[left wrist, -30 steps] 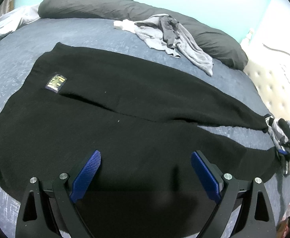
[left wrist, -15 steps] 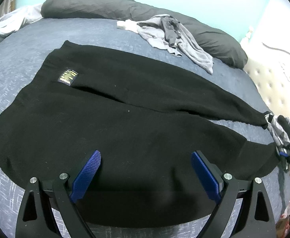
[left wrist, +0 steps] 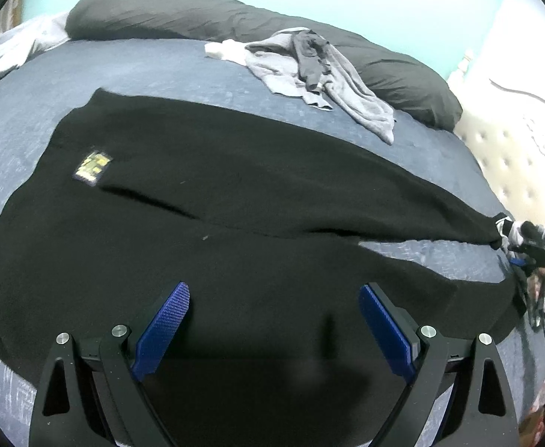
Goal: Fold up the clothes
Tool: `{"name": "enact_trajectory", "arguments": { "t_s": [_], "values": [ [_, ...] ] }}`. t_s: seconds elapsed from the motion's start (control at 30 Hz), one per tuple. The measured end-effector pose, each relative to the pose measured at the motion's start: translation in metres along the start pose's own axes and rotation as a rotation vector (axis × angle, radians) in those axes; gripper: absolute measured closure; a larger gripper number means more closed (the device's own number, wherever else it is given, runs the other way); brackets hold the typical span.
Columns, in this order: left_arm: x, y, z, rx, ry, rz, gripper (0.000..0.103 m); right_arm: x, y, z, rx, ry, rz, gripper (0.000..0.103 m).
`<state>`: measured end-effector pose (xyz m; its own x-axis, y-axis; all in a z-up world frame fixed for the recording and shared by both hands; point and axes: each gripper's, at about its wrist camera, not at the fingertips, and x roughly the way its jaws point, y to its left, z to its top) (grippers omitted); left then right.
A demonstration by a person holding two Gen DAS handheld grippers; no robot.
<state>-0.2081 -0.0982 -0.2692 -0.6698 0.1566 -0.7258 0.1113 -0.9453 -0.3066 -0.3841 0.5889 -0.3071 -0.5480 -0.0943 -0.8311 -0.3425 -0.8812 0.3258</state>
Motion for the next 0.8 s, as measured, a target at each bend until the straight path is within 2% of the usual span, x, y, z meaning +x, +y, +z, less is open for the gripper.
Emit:
{"name": "enact_trajectory", "arguments": {
  "t_s": [0.2, 0.23, 0.27, 0.4, 0.43, 0.47, 0.5, 0.53, 0.57, 0.7, 0.8],
  "values": [
    [0.007, -0.015, 0.004, 0.01, 0.004, -0.019, 0.008, 0.026, 0.013, 0.017, -0.094, 0.014, -0.024, 0.056],
    [0.008, -0.017, 0.005, 0.011, 0.004, -0.021, 0.008, 0.03, 0.014, 0.019, -0.11, 0.019, -0.029, 0.058],
    [0.009, -0.018, 0.006, 0.013, 0.003, -0.022, 0.008, 0.035, 0.015, 0.021, -0.126, 0.024, -0.033, 0.068],
    [0.013, -0.024, 0.006, 0.02, 0.005, -0.025, 0.008, 0.045, 0.016, 0.023, -0.167, 0.026, -0.024, 0.08],
    [0.014, -0.025, 0.006, 0.021, 0.007, -0.025, 0.008, 0.047, 0.016, 0.023, -0.175, 0.025, -0.019, 0.084],
    [0.015, -0.026, 0.006, 0.022, 0.009, -0.025, 0.008, 0.048, 0.016, 0.023, -0.183, 0.023, -0.014, 0.092],
    [0.017, -0.027, 0.005, 0.023, 0.011, -0.025, 0.008, 0.05, 0.016, 0.023, -0.19, 0.021, -0.009, 0.094],
    [0.018, -0.028, 0.005, 0.025, 0.013, -0.025, 0.008, 0.049, 0.017, 0.022, -0.208, 0.011, -0.012, 0.099],
    [0.019, -0.028, 0.005, 0.026, 0.015, -0.025, 0.008, 0.046, 0.019, 0.021, -0.227, -0.001, -0.016, 0.099],
    [0.021, -0.031, 0.003, 0.03, 0.019, -0.025, 0.008, 0.02, 0.029, 0.029, -0.315, -0.142, -0.043, 0.1],
    [0.02, -0.03, 0.003, 0.025, 0.015, -0.026, 0.008, 0.013, 0.042, 0.034, -0.412, -0.183, -0.079, 0.1]
  ]
}}
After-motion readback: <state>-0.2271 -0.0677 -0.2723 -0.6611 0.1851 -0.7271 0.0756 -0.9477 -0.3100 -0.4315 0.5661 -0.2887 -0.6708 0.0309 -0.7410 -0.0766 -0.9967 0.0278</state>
